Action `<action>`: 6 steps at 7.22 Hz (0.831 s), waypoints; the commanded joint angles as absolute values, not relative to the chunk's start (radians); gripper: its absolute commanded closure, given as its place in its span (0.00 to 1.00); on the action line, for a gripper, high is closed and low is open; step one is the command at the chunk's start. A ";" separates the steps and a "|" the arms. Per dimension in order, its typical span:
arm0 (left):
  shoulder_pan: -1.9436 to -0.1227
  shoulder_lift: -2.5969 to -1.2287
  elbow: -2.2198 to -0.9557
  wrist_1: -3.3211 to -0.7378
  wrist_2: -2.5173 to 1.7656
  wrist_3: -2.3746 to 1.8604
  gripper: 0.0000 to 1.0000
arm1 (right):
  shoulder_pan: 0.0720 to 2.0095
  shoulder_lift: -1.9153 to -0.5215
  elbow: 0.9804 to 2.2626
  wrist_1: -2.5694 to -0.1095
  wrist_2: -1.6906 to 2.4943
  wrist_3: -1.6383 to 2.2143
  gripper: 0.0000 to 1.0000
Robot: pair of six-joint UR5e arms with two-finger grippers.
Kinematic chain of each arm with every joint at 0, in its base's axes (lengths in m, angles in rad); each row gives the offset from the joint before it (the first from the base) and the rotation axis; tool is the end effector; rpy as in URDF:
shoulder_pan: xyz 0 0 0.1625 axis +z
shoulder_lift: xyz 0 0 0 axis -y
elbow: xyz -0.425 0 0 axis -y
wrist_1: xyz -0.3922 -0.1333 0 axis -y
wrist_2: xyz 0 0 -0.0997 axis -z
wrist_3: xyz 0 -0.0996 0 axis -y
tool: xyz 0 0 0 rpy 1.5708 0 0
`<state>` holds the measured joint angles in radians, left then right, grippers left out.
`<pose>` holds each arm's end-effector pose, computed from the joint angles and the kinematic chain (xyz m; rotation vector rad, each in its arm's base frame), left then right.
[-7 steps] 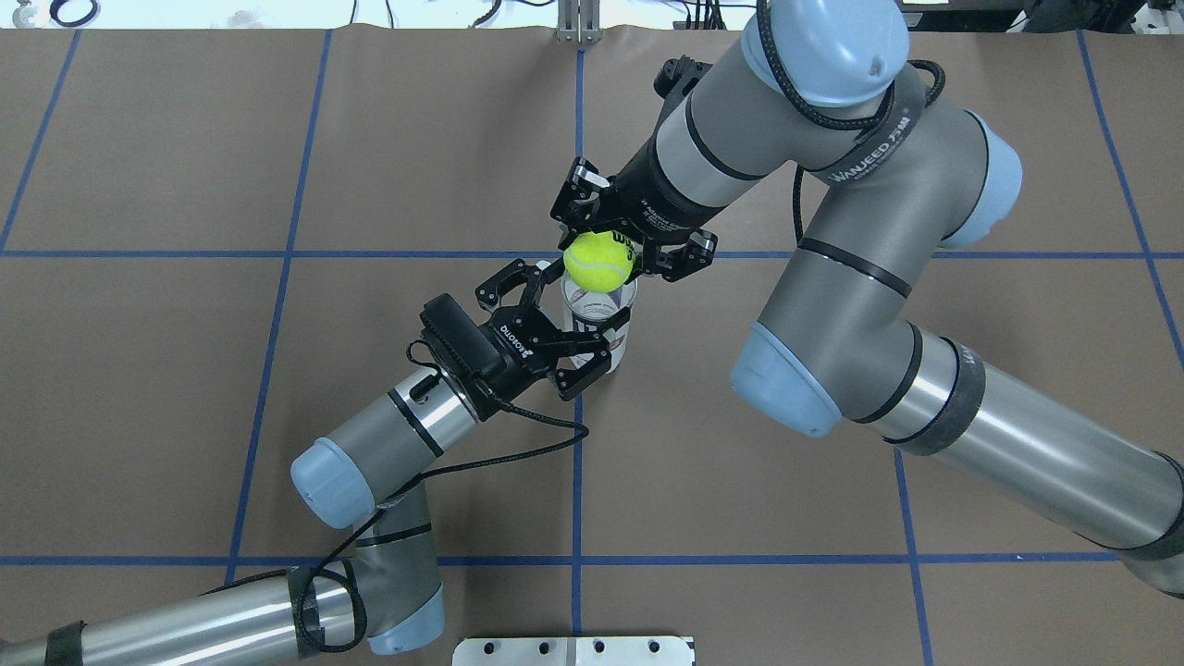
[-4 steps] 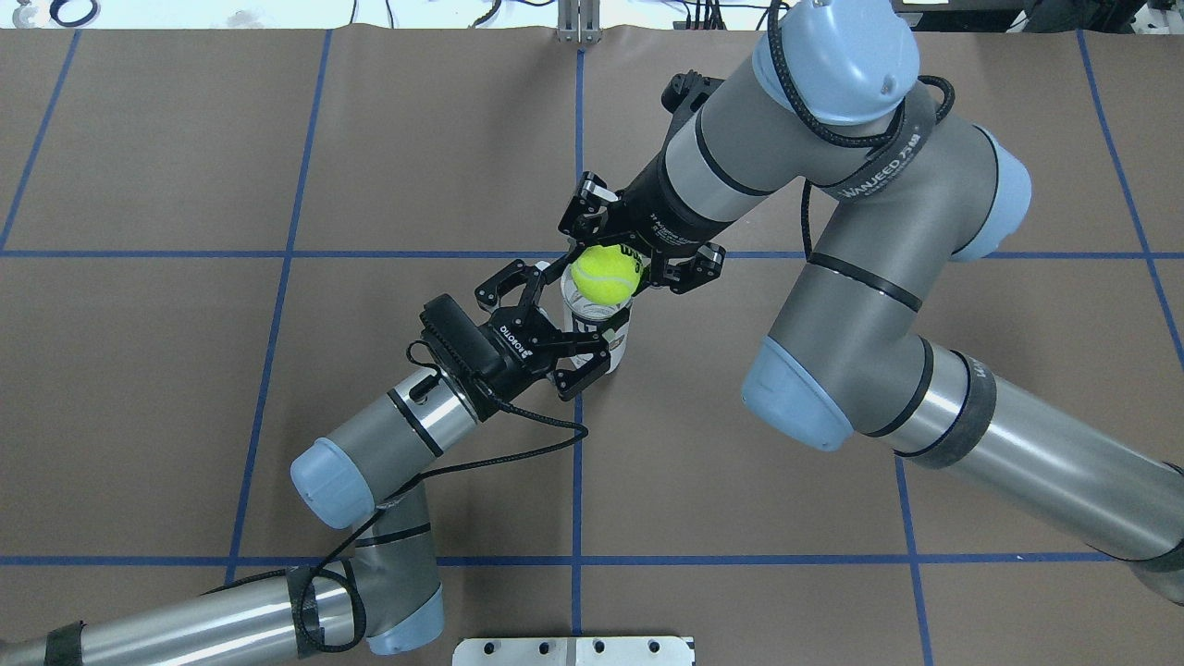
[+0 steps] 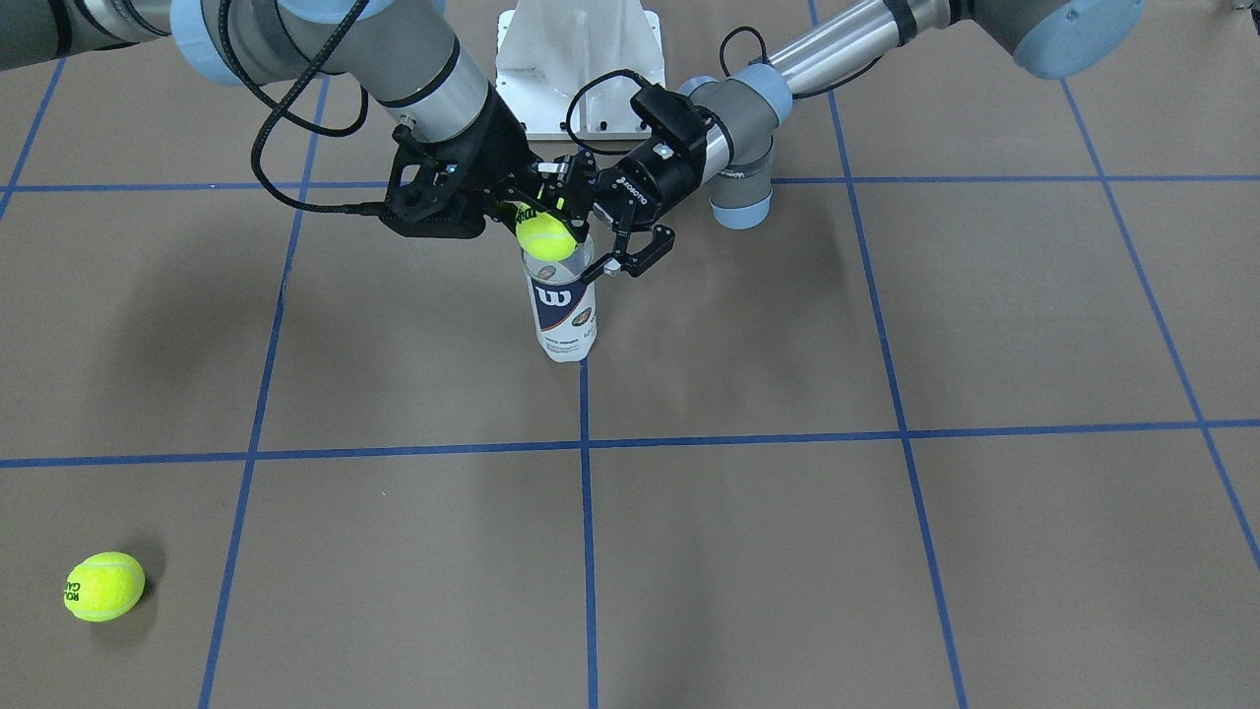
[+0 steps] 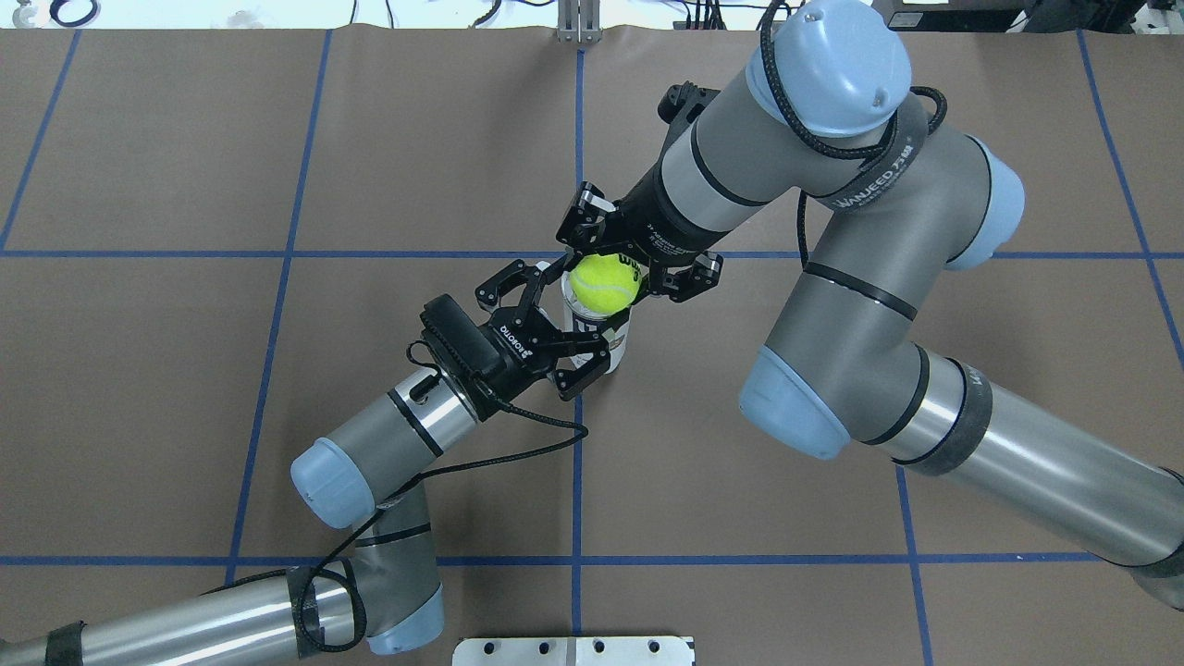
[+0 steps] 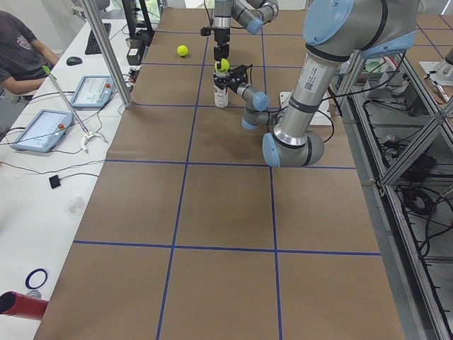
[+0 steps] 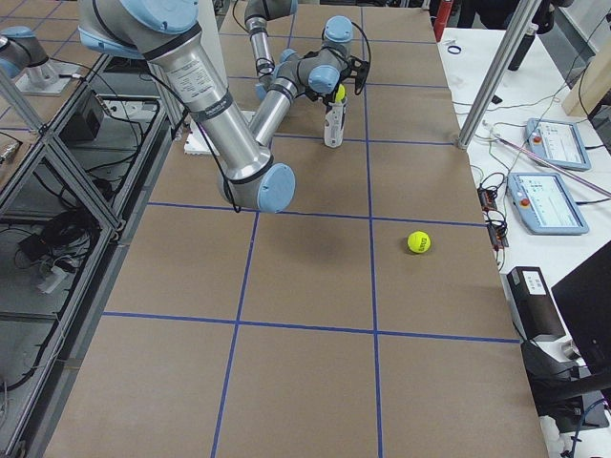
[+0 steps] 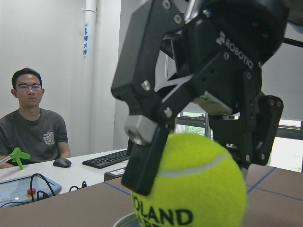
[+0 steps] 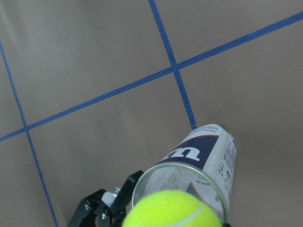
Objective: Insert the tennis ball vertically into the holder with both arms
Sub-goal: 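Lower the ball into the tube and open the right gripper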
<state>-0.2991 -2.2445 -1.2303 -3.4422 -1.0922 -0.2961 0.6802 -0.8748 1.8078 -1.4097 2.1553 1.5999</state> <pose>0.5664 -0.3621 0.2337 1.6771 1.3044 0.0457 -0.4371 -0.4544 0.1231 -0.1573 -1.1730 0.3056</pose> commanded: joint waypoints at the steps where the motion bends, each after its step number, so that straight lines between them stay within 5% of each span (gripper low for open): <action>1: -0.299 -2.244 -1.230 -3.442 -1.092 -0.296 0.14 | 0.677 -0.876 1.807 -1.410 2.148 1.600 0.01; 6: -0.299 -2.244 -1.229 -3.442 -1.092 -0.296 0.14 | 0.708 -0.937 1.862 -1.410 2.157 1.595 0.01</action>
<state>-0.2991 -2.2442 -1.2288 -3.4422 -1.0922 -0.2960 0.6878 -0.8918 1.8276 -1.4092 2.1514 1.5977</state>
